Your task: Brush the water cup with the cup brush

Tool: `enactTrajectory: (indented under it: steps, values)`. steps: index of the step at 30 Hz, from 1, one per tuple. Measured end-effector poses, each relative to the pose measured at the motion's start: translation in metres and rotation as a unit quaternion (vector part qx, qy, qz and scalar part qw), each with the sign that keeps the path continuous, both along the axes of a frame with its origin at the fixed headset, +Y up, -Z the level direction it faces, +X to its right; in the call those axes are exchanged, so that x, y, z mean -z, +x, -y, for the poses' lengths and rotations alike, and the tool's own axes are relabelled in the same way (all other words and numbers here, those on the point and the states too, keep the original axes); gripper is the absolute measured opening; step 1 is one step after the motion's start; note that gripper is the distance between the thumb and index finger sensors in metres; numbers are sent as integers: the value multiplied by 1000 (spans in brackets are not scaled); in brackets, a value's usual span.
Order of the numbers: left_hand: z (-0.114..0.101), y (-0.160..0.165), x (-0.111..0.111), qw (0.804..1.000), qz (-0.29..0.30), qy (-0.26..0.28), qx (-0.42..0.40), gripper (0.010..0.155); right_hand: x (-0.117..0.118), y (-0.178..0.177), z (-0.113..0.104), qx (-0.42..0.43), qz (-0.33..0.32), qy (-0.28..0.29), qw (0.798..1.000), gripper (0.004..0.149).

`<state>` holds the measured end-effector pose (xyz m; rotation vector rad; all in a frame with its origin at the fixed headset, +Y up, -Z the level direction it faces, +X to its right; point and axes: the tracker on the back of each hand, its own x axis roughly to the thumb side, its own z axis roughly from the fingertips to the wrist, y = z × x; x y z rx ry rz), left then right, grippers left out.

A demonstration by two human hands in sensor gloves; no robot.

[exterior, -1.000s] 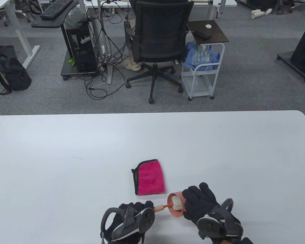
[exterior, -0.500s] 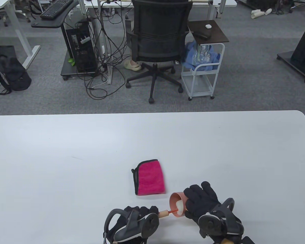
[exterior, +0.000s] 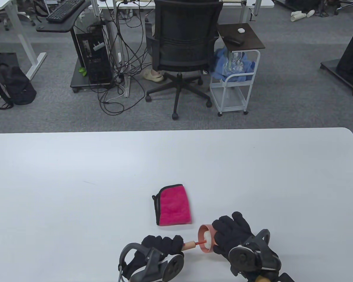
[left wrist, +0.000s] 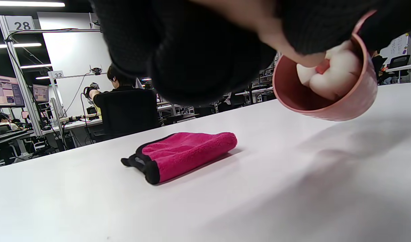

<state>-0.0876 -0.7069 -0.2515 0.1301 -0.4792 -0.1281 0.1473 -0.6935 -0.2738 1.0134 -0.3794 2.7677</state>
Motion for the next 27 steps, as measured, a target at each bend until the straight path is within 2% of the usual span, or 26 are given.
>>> enactTrajectory:
  steps: [13,17,27]
  values:
    - [3,-9,10,998,-44,-28,-20,54,-2,1,-3,2,-7,13,1000,45]
    - [8,-9,13,997,-45,-61,-29,54,-4,0,-4,-1,-11,21,1000,44]
    - [10,-6,14,994,-38,-95,-31,54,-5,2,-5,5,-9,30,1000,43]
